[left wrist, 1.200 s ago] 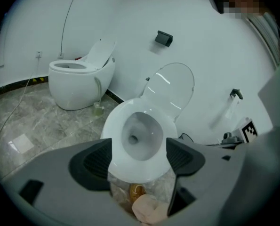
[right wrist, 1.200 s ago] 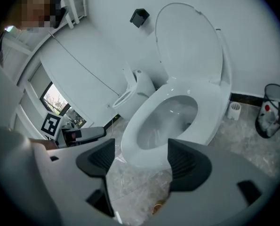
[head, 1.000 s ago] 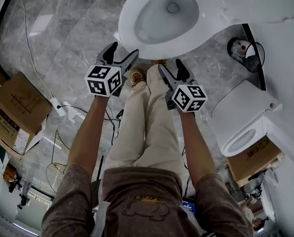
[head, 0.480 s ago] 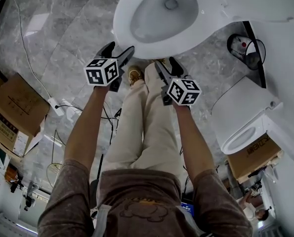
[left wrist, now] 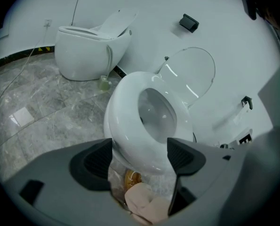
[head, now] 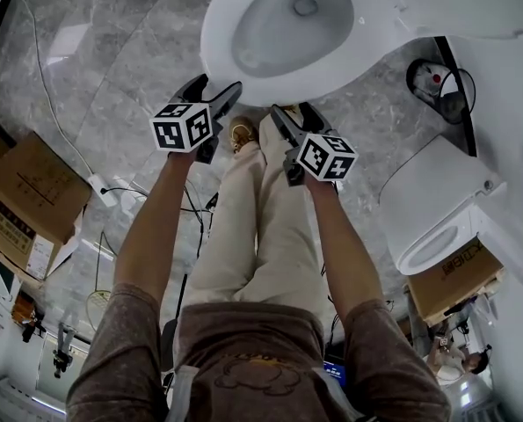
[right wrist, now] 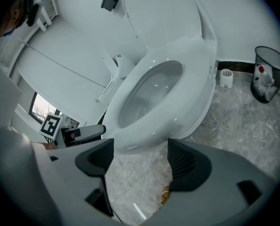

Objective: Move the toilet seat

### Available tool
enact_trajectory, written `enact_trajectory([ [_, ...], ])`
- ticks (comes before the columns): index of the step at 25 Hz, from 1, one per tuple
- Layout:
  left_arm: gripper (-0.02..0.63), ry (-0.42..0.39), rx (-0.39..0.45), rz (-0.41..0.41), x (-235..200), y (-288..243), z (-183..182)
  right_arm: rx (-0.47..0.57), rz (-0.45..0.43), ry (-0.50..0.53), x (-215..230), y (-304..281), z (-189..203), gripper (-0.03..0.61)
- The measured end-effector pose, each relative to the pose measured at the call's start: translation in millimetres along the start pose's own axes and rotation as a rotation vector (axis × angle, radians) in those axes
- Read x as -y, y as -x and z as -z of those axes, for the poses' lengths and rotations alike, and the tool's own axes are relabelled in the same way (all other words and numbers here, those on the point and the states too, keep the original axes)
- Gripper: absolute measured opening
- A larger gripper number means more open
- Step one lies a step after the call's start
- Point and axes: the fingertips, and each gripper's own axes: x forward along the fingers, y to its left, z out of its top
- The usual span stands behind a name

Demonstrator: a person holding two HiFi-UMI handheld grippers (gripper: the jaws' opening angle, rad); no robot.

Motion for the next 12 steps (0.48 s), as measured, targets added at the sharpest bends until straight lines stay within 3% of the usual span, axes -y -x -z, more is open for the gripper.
enact_trajectory([
  [5, 0.368, 0.016, 0.007, 0.006, 4.4, 2.0, -2.3, 0.018, -0.015, -0.032, -5.2, -2.5, -0.9, 0.393],
  [12, 0.368, 0.074, 0.031, 0.007, 7.2, 4.6, -5.0, 0.016, 0.004, -0.047, -8.8, -2.7, -1.7, 0.393],
])
